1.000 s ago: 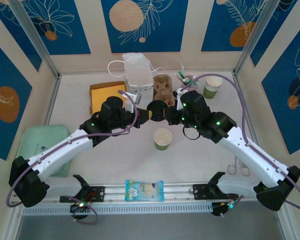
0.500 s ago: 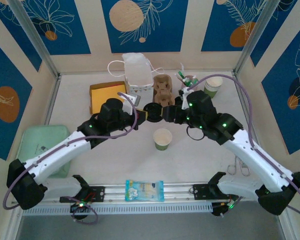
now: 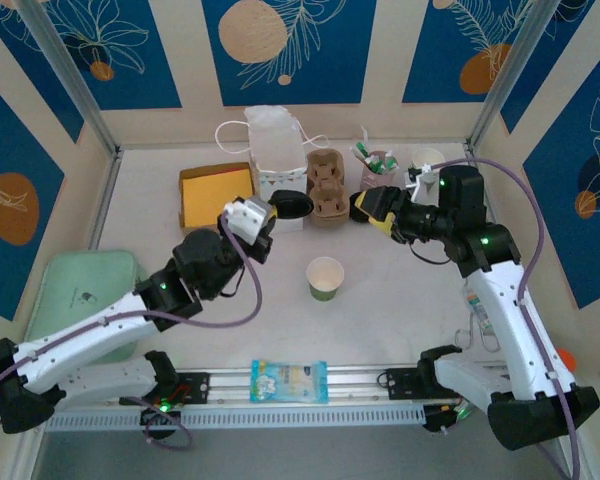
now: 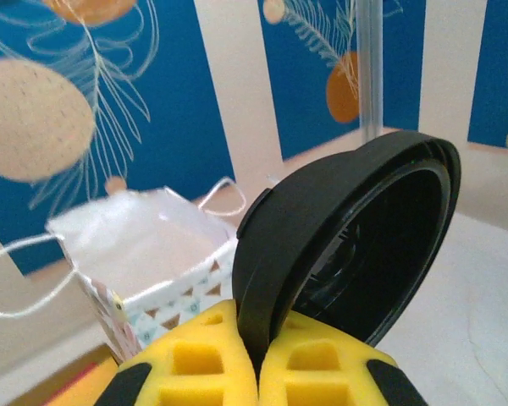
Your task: Pack the takeout coffee
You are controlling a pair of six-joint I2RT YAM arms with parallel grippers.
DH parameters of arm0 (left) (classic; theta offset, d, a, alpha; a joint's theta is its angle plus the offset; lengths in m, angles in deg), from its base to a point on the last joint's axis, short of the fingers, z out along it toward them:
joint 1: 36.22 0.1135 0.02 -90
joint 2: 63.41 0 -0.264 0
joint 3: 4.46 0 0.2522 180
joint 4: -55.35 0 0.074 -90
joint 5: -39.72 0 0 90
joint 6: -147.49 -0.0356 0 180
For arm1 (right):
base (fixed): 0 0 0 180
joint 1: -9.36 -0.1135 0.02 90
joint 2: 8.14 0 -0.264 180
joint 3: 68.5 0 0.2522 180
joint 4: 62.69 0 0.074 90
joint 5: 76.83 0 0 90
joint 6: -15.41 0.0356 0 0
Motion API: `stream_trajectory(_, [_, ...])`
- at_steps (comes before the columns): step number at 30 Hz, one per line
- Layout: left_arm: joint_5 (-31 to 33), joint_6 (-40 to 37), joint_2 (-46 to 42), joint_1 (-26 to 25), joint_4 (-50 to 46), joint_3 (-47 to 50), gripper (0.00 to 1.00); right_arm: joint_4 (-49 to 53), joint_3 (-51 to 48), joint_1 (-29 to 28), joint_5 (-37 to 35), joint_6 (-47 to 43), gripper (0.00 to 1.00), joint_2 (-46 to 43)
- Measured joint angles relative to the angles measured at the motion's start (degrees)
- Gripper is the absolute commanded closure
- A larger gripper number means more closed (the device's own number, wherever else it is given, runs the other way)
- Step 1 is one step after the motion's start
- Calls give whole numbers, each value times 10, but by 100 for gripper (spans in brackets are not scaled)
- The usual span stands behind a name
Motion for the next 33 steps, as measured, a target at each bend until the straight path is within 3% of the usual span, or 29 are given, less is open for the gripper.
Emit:
stream_trajectory(7, [96,-204,35,-59,192,44,100,-101,-13,9,131,110,25,5])
stream_trajectory(12, [130,-306,59,-90,304,67,100,-155,-20,9,179,178,25,14])
stream_trajectory(25, [152,-437,103,-124,478,83,100,-243,-27,-40,199,276,23,25])
stream_trajectory(33, [152,-488,136,-140,537,83,100,-271,-27,-60,199,297,31,38])
